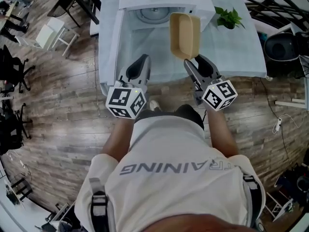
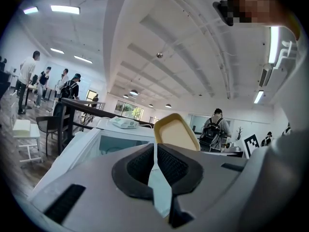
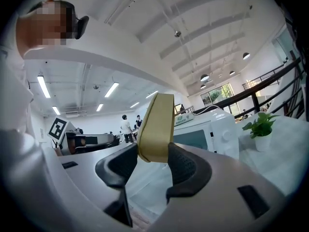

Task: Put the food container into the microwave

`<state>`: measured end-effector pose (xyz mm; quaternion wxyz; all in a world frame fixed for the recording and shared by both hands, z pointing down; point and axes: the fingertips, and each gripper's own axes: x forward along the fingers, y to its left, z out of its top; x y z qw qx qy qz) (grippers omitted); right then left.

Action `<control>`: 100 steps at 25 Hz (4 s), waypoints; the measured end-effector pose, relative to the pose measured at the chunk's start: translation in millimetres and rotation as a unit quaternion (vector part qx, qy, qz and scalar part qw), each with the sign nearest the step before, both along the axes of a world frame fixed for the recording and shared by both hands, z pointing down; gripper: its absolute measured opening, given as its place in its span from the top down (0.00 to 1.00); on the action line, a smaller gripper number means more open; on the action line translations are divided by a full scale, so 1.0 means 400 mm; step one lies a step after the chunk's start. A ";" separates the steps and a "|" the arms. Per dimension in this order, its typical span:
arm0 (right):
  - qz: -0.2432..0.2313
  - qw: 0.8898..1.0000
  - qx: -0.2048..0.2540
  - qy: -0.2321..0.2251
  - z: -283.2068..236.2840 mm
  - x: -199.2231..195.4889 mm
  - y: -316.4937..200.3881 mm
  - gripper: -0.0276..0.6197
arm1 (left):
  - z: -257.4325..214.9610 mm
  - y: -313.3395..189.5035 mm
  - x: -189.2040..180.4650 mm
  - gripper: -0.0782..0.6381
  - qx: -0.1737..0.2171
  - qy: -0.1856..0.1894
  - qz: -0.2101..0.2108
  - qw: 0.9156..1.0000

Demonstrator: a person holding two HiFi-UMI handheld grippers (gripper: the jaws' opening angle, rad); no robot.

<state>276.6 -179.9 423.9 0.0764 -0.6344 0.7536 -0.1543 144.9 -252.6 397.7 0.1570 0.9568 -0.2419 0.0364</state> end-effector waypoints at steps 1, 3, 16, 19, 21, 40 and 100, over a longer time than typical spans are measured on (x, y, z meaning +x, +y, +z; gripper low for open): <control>-0.006 1.000 -0.003 -0.010 0.012 0.004 -0.015 0.63 | 0.005 -0.005 0.002 0.82 -0.001 -0.001 -0.004 1.000; -0.019 0.999 -0.011 -0.036 0.033 0.011 -0.046 0.63 | 0.010 -0.020 0.004 0.82 -0.003 -0.004 -0.016 1.000; -0.132 0.963 -0.119 -0.204 0.260 0.119 -0.241 0.63 | 0.034 -0.079 0.069 0.82 -0.012 -0.041 -0.147 0.988; -0.138 0.954 -0.137 -0.227 0.306 0.124 -0.287 0.63 | 0.041 -0.083 0.073 0.82 -0.013 -0.052 -0.168 0.984; -0.141 0.950 -0.144 -0.237 0.324 0.126 -0.316 0.63 | 0.043 -0.083 0.076 0.82 -0.018 -0.053 -0.180 0.982; -0.073 0.943 -0.151 -0.288 0.425 0.109 -0.627 0.63 | 0.096 -0.081 0.035 0.82 -0.041 -0.085 -0.220 0.971; -0.036 0.970 -0.236 0.051 0.497 0.180 -0.700 0.85 | 0.016 -0.142 0.020 0.82 -0.025 -0.014 -0.203 0.979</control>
